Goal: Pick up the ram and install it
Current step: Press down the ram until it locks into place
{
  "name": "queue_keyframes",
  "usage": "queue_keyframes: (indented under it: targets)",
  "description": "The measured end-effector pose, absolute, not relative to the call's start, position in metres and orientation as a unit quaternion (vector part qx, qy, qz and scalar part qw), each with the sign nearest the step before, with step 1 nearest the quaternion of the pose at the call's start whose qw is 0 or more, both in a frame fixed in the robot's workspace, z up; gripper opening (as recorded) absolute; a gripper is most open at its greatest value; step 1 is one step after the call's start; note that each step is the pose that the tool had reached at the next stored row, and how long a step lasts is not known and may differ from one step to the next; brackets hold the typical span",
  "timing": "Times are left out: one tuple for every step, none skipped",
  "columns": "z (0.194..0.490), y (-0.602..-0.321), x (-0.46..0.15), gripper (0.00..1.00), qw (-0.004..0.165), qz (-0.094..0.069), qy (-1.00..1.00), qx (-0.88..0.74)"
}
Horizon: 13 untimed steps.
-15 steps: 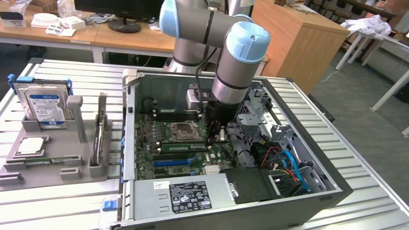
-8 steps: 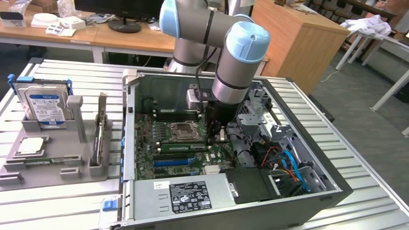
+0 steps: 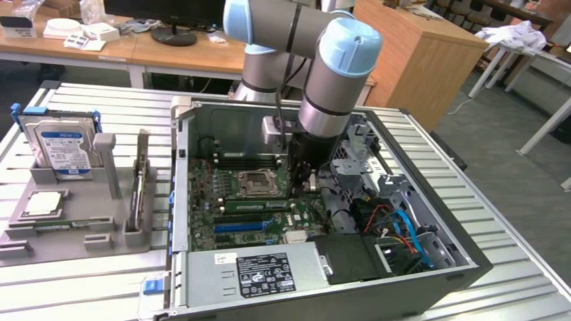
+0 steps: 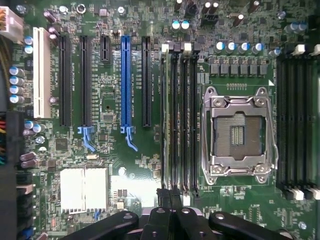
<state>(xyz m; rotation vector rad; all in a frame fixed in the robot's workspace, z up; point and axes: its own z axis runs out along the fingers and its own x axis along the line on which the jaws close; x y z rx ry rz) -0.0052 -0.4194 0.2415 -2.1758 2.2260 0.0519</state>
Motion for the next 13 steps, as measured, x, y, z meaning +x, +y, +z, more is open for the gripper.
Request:
queue_keyframes:
  targets:
    - [0.2437,-0.4194,-0.0052,0.11,0.014,0.017,0.715,-0.699]
    - [0.2458,-0.4194,-0.0052,0.11,0.014,0.017,0.715,-0.699]
    - [0.2477,-0.4194,-0.0052,0.11,0.014,0.017,0.715,-0.699]
    - [0.2495,-0.4194,-0.0052,0.11,0.014,0.017,0.715,-0.699]
    - [0.2510,-0.4194,-0.0052,0.11,0.014,0.017,0.715,-0.699]
    - [0.2512,-0.4194,-0.0052,0.11,0.014,0.017,0.715,-0.699]
    - [0.2512,-0.4194,-0.0052,0.11,0.014,0.017,0.715,-0.699]
    - [0.2512,-0.4194,-0.0052,0.11,0.014,0.017,0.715,-0.699]
    - [0.2512,-0.4194,-0.0052,0.11,0.014,0.017,0.715,-0.699]
    - [0.2512,-0.4194,-0.0052,0.11,0.014,0.017,0.715,-0.699]
    - [0.2512,-0.4194,-0.0054,0.11,0.014,0.017,0.715,-0.699]
    - [0.2512,-0.4194,-0.0065,0.11,0.014,0.017,0.715,-0.699]
    - [0.2512,-0.4194,-0.0087,0.11,0.014,0.017,0.715,-0.699]
